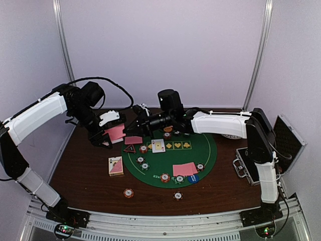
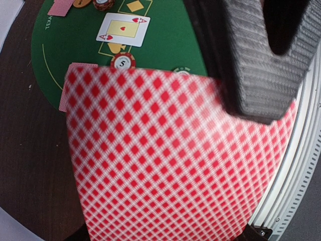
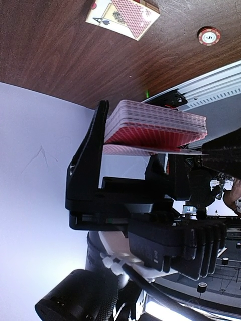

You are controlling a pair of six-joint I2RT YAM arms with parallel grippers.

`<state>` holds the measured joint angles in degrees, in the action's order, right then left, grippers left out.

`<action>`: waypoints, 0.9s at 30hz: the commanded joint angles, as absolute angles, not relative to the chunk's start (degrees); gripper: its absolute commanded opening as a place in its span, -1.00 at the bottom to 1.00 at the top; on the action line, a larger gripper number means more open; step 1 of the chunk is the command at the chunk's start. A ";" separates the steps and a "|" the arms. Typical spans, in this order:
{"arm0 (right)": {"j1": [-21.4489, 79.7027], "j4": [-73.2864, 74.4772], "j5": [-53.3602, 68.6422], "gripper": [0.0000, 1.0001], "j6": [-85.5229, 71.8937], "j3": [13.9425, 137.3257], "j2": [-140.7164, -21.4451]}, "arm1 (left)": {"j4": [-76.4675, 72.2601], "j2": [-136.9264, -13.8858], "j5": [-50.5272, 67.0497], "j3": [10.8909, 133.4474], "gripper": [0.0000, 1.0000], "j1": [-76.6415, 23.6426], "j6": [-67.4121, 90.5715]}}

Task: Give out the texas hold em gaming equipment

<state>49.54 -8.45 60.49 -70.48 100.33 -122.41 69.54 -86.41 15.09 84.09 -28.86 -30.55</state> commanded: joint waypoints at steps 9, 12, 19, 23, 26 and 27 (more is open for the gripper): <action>44.98 -4.33 61.36 -1.00 -65.15 96.73 -116.22 | 68.53 -86.05 14.85 84.64 -1.00 -28.48 -31.38; 43.11 -2.09 61.15 -1.00 -62.59 94.85 -113.73 | 68.66 -86.03 14.79 84.64 -1.00 -28.48 -31.38; 38.61 11.65 59.56 -1.00 -50.60 93.65 -108.07 | 68.88 -85.87 14.50 84.38 -1.00 -28.41 -31.46; 36.91 31.92 54.58 -1.00 -35.37 98.81 -106.97 | 68.73 -85.64 14.20 84.01 -1.00 -28.48 -31.46; 37.17 47.62 43.58 -1.00 -22.52 106.05 -108.44 | 68.74 -85.50 14.24 83.94 -1.00 -28.47 -31.37; 37.50 51.29 39.81 -1.00 -18.73 107.87 -109.09 | 68.80 -85.39 14.21 83.91 -1.00 -28.48 -31.35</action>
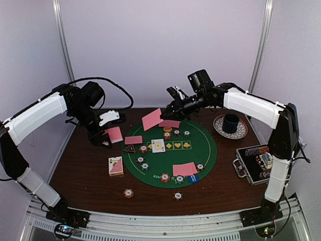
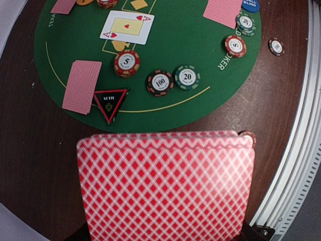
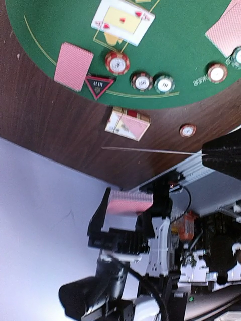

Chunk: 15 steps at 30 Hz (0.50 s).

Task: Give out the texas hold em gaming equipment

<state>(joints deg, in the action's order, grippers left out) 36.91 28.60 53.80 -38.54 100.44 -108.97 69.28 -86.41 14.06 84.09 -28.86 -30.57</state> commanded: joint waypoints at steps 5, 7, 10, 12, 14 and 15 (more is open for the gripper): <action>42.45 61.40 9.79 -1.00 -4.07 112.91 -112.26 | 68.78 -85.05 14.13 83.73 -1.00 -28.48 -31.12; 45.64 60.39 -0.10 -1.00 3.75 112.21 -113.05 | 68.73 -84.94 14.10 83.57 -1.00 -28.48 -31.07; 50.68 53.76 -14.63 -1.00 15.02 107.68 -113.70 | 68.74 -84.89 14.01 83.58 -1.00 -28.48 -31.03; 52.92 47.96 -21.56 -1.00 21.35 104.75 -114.61 | 68.75 -84.72 14.11 83.50 -1.00 -28.48 -30.94; 54.18 43.90 -26.03 -1.00 26.17 103.01 -116.18 | 68.79 -84.45 13.95 83.33 -1.00 -28.48 -30.98; 54.63 42.23 -27.76 -1.00 28.07 102.44 -117.04 | 68.74 -84.35 13.87 83.32 -1.00 -28.48 -30.94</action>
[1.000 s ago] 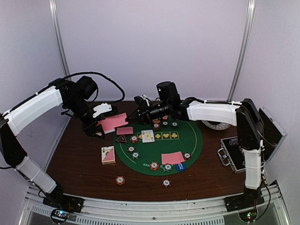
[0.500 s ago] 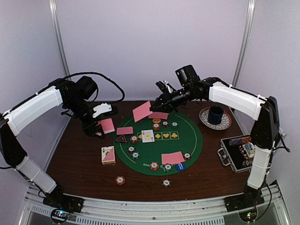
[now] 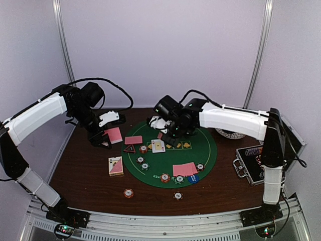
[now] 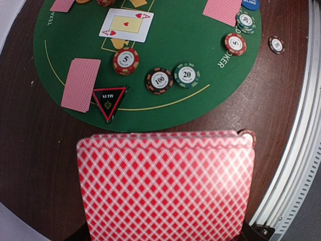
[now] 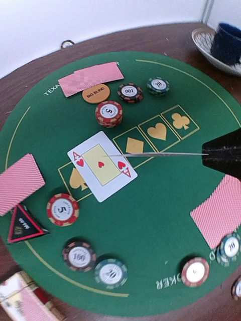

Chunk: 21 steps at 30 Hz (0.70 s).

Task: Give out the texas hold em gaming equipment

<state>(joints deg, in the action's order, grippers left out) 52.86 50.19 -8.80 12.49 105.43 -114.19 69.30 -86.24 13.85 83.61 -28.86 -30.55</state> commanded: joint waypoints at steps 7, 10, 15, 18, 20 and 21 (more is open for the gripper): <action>56.98 29.47 -36.93 -1.00 40.31 98.16 -123.20 | 68.75 -84.12 13.91 83.06 -1.00 -28.48 -30.85; 57.42 23.25 -40.74 -1.00 45.40 96.44 -125.43 | 68.85 -84.06 14.01 83.05 -1.00 -28.48 -30.76; 57.53 21.15 -40.83 -1.00 46.86 96.75 -128.21 | 68.84 -84.20 14.07 83.06 -1.00 -28.48 -30.67; 57.64 21.23 -40.41 -1.00 46.62 97.17 -129.62 | 68.91 -84.12 13.92 83.12 -1.00 -28.48 -30.67; 57.72 21.76 -40.09 -1.00 45.98 97.29 -130.17 | 68.99 -84.12 13.82 83.23 -1.00 -28.43 -30.75; 57.81 22.31 -39.89 -1.00 45.62 97.34 -130.35 | 69.07 -84.10 13.84 83.23 -1.00 -28.47 -30.76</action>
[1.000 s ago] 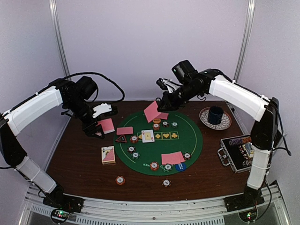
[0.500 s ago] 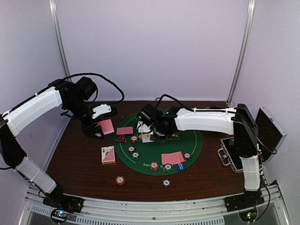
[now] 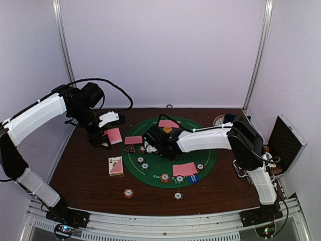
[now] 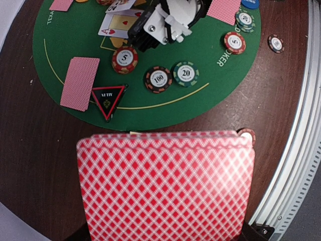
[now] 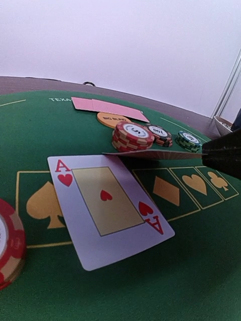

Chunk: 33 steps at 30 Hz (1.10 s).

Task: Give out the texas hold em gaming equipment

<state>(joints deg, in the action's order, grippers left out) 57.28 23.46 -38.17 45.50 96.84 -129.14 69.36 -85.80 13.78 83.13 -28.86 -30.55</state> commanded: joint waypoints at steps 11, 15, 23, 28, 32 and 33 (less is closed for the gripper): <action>58.46 27.53 -34.61 0.57 37.21 94.54 -124.21 | 69.33 -84.50 14.85 83.79 -1.00 -28.48 -30.84; 58.36 25.23 -36.63 0.99 33.94 94.27 -121.08 | 69.54 -84.86 15.16 84.56 -1.00 -28.48 -30.85; 55.69 28.21 -35.96 0.99 10.57 99.38 -113.84 | 69.77 -84.46 14.90 84.46 -1.00 -28.48 -31.11; 51.11 30.71 -14.48 0.99 -5.54 98.39 -107.72 | 69.80 -84.37 14.91 84.54 -1.00 -28.43 -31.37; 49.06 30.01 2.47 0.99 -14.51 98.17 -105.97 | 69.81 -84.38 15.37 84.77 -1.00 -28.48 -31.46; 48.90 29.46 6.29 0.99 -16.70 98.18 -105.99 | 69.81 -84.45 15.44 84.87 -1.00 -28.48 -31.48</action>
